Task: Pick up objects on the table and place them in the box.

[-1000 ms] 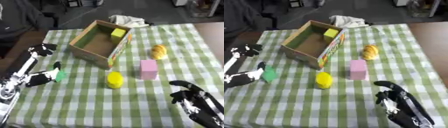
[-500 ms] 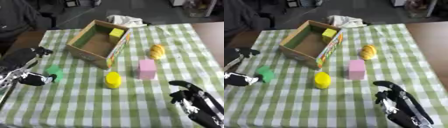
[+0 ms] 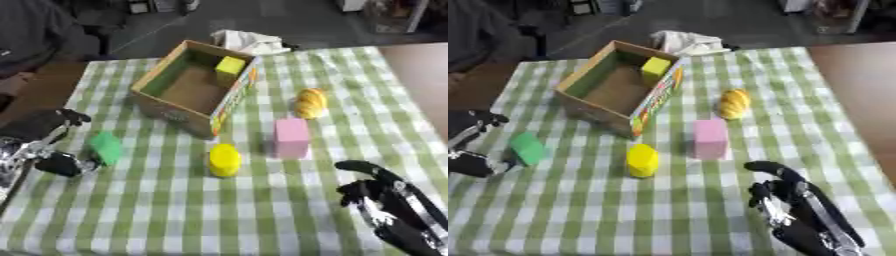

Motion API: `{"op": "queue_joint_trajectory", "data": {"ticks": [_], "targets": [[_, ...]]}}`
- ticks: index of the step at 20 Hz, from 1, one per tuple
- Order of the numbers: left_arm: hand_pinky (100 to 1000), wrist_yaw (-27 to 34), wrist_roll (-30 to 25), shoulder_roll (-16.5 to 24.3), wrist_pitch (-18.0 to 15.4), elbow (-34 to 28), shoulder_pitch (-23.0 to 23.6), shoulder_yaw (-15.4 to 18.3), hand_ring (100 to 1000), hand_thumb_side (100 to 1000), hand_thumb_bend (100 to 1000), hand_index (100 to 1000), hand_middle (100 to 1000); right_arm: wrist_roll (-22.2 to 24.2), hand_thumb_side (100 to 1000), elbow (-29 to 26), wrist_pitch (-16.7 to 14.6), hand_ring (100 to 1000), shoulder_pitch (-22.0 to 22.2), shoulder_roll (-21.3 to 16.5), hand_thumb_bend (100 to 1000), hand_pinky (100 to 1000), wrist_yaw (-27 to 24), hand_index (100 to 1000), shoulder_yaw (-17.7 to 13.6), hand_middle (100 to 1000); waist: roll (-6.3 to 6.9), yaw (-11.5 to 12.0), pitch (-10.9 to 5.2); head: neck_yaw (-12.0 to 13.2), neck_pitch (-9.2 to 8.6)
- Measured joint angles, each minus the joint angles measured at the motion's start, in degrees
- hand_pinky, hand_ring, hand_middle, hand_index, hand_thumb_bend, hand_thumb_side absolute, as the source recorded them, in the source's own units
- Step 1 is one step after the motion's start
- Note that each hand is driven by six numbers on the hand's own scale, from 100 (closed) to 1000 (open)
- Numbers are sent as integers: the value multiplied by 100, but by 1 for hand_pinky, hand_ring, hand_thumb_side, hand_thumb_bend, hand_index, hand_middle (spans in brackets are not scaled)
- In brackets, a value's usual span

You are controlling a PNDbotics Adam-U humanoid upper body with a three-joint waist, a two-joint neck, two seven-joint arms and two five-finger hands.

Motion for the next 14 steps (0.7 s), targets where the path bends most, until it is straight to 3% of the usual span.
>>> {"op": "queue_joint_trajectory", "data": {"ticks": [4,7,14], "targets": [[775,172,43,-34,46,325,-100,16,763,498,351,924,782,4,465,0,2,485,6,0,100,708,1,814,0,799,-22,7,0,-7,0],[770,324,90,-54,85,550,-168,16,766,592,295,936,788,10,464,0,7,485,7,0,100,708,1,813,1,799,-25,7,0,-7,0],[762,518,277,-177,225,1008,-355,-7,778,631,223,969,809,12,463,0,8,485,21,0,100,708,1,813,2,798,-44,-2,0,-6,0]]}}
